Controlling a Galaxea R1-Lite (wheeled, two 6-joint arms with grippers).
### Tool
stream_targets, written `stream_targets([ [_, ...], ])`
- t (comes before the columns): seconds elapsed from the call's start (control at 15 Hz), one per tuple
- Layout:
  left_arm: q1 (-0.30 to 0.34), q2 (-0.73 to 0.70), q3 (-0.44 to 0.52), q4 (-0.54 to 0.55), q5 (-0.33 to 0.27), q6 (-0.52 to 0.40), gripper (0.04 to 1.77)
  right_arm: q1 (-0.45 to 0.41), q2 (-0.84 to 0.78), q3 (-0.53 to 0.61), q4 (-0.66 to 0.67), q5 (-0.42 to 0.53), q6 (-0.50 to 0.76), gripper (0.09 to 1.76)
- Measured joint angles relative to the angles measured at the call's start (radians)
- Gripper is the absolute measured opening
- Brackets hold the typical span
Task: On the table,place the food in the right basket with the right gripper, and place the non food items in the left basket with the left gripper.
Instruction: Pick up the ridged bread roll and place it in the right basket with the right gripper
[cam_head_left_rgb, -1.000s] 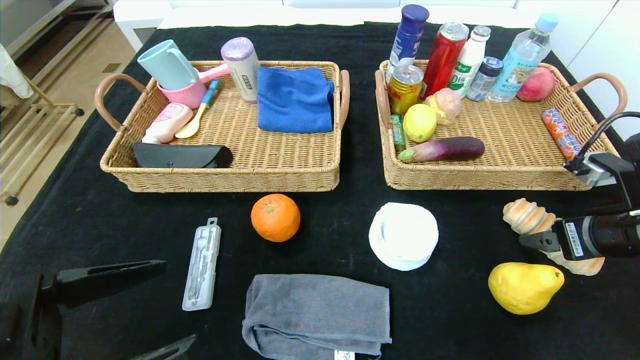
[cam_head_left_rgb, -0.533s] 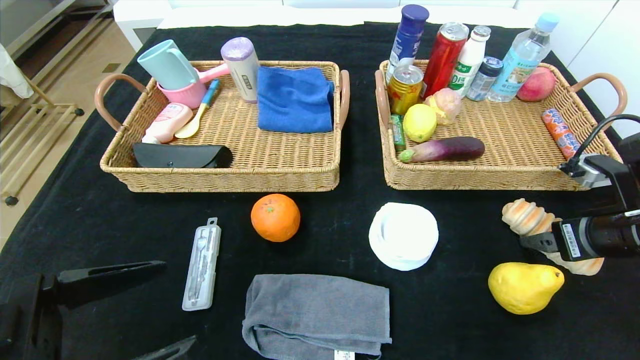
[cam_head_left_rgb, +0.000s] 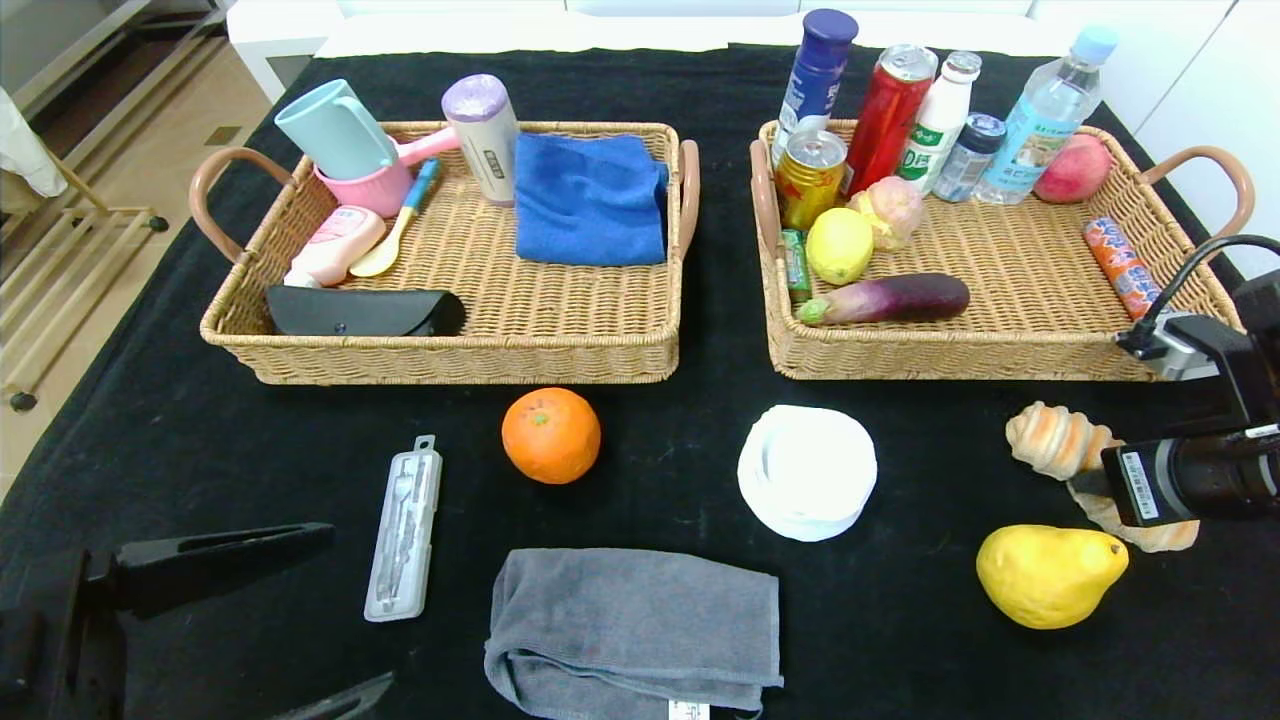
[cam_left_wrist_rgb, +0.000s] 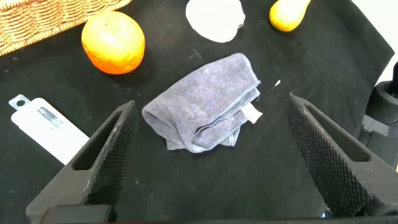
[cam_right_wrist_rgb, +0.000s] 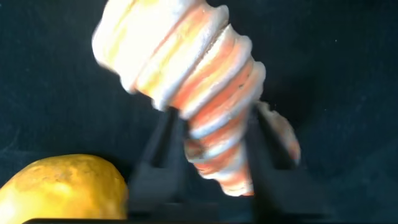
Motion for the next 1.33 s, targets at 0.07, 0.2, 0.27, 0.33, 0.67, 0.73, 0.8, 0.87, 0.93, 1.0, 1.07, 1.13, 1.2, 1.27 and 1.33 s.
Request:
stream_targets([
  [0.07,0.000,0.001,0.000,0.000,0.000,0.000,1.72,0.000,0.001,0.005,-0.011,0.000,0.000,0.48],
  [0.2,0.000,0.002,0.001,0.000,0.000,0.004,1.72,0.000,0.004,0.020,-0.041,0.001,0.000,0.48],
  [0.27,0.000,0.002,0.001,0.000,0.000,0.008,1.72,-0.001,0.005,0.024,-0.044,0.001,0.000,0.47],
  [0.33,0.000,0.003,0.002,0.000,0.000,0.010,1.72,-0.002,0.006,0.027,-0.045,0.002,0.000,0.46],
  [0.67,0.000,0.006,0.003,0.001,0.000,0.011,1.72,-0.003,0.006,0.040,-0.047,0.003,-0.001,0.44],
  [0.73,0.000,0.006,0.003,0.001,0.000,0.011,1.72,-0.003,0.006,0.040,-0.046,0.003,-0.001,0.44],
  [0.8,0.000,0.006,0.003,0.002,0.000,0.011,1.72,-0.003,0.006,0.041,-0.046,0.004,-0.002,0.44],
  [0.87,0.000,0.007,0.003,0.001,0.000,0.011,1.72,-0.003,0.004,0.042,-0.046,0.004,-0.001,0.44],
  [0.93,0.000,0.007,0.003,0.001,0.000,0.011,1.72,-0.002,0.003,0.042,-0.045,0.004,-0.001,0.44],
  [1.0,0.000,0.008,0.003,0.002,0.000,0.012,1.72,-0.001,-0.001,0.041,-0.044,0.004,-0.002,0.43],
  [1.07,0.000,0.008,0.003,0.001,0.000,0.011,1.72,-0.001,-0.006,0.041,-0.043,0.005,-0.003,0.42],
  [1.13,0.000,0.008,0.003,0.001,0.000,0.011,1.72,0.001,-0.014,0.040,-0.039,0.006,-0.005,0.41],
  [1.2,0.000,0.008,0.003,0.002,0.000,0.011,1.72,0.005,-0.027,0.040,-0.031,0.007,-0.006,0.40],
  [1.27,0.000,0.008,0.004,0.002,0.000,0.011,1.72,0.010,-0.042,0.035,-0.028,0.008,-0.008,0.40],
  [1.33,0.000,0.008,0.004,0.002,0.000,0.011,1.72,0.014,-0.062,0.032,-0.018,0.008,-0.011,0.40],
])
